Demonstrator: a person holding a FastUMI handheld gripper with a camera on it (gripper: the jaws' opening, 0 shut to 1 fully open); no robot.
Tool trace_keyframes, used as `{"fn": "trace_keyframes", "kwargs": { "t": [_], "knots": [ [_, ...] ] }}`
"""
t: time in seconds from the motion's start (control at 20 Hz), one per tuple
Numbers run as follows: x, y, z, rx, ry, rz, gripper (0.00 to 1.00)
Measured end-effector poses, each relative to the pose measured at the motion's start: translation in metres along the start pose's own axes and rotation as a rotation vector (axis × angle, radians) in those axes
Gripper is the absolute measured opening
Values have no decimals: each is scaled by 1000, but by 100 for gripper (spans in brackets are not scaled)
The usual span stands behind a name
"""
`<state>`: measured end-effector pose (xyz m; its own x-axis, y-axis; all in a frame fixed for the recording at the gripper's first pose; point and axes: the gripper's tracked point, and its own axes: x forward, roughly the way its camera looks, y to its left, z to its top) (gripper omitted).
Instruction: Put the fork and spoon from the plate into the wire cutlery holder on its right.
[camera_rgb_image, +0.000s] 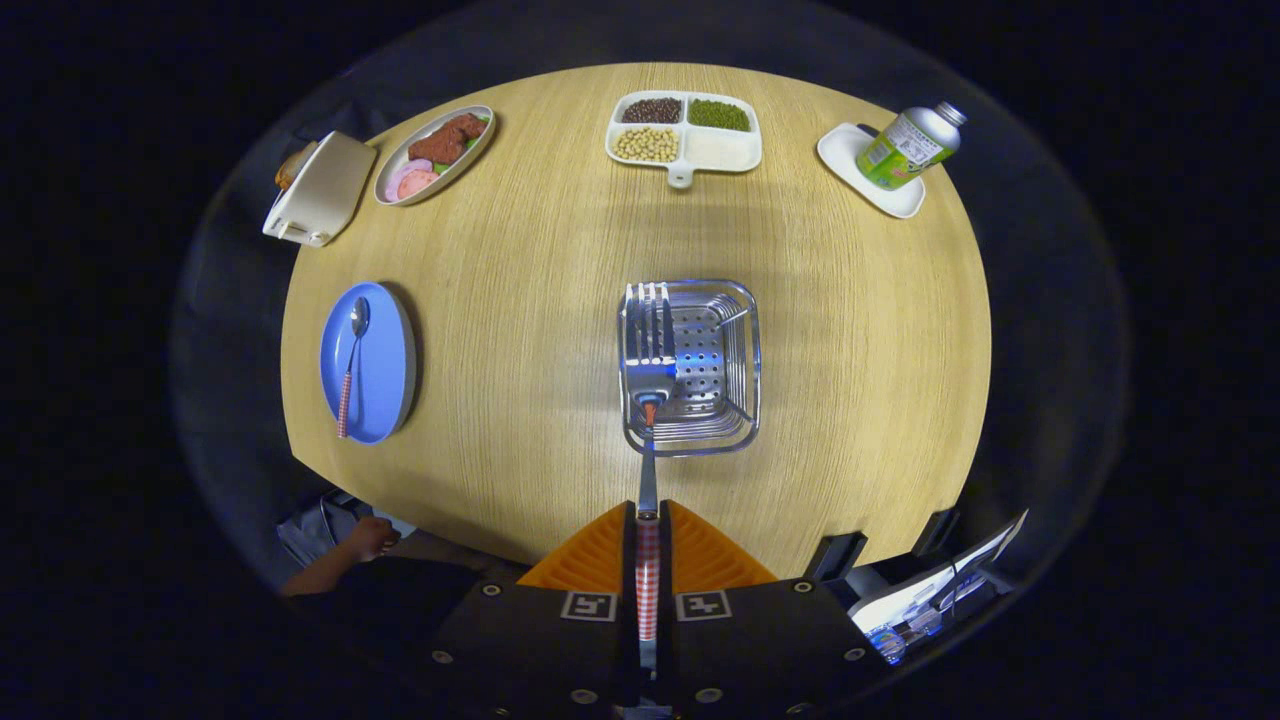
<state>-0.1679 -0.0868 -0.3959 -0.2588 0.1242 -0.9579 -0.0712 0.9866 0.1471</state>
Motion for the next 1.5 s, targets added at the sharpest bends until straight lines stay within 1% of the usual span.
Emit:
{"fn": "trace_keyframes", "kwargs": {
  "t": [0.15,0.3,0.5,0.75,0.9,1.05,1.2,1.3,1.5],
  "knots": [
    [3,-11,-4,-14,86,22,7],
    [3,-19,0,-27,141,37,8],
    [1,-19,5,-35,224,81,8],
    [0,-21,6,-59,334,87,7],
    [-1,-14,-1,-49,420,118,7],
    [0,-22,7,-79,429,89,7],
    [1,-24,16,-80,437,83,9],
    [-1,-22,17,-64,454,100,9],
    [-2,-27,23,-68,435,99,16]
  ]
}}
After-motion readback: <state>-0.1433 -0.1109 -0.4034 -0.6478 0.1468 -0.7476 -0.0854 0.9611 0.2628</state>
